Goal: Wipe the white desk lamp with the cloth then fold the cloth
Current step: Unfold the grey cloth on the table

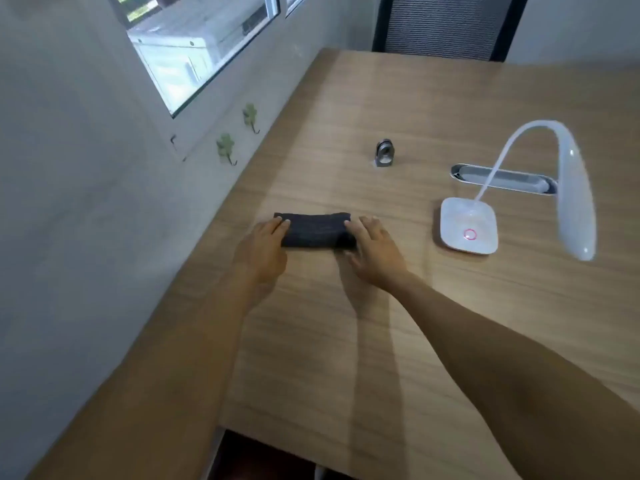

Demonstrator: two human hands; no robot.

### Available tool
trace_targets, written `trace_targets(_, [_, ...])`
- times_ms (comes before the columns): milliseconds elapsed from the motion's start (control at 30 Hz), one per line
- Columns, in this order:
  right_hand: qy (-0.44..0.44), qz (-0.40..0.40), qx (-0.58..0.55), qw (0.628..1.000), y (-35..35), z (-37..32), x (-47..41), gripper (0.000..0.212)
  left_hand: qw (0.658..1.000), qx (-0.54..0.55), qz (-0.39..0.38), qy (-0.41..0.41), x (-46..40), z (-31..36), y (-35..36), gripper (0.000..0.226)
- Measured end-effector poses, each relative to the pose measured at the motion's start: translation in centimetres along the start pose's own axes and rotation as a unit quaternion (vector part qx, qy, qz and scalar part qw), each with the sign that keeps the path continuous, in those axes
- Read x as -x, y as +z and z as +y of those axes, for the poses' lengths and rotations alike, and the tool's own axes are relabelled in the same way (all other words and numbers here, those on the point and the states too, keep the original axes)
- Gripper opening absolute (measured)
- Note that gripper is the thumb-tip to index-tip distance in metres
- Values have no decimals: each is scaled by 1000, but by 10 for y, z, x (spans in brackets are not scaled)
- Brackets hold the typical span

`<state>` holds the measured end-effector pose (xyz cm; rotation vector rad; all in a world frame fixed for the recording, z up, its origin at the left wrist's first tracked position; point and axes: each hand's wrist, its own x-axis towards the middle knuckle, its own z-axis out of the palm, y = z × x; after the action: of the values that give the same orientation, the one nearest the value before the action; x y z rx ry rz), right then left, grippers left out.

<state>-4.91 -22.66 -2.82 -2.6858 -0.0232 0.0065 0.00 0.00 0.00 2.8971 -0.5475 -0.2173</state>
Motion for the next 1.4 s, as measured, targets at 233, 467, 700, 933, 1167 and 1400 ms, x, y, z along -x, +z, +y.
trace_targets(233, [-7,-38,51,998,13,-4,-22,51,999,26,19,10,-18,-16,18,52])
trace_targets(467, [-13,-22,45,999,7,-8,-28,40,998,16,51,19,-34,-14,13,26])
trace_targets(700, [16,54,-61,997,-21,5,4,27,999,-3,41,36,-35,28,-3,22])
trace_targets(933, [102,121,-136,978,-68,54,68,16,993,67,-49,82,-39,120,-26,19])
trace_targets(1167, [218,134,-219,941,-106,103,137,14,970,197,-121,69,-35,206,-20,12])
trace_targets(1400, [320,164,-295,885,-111,134,178,16,940,250,-232,2,-20,240,1,28])
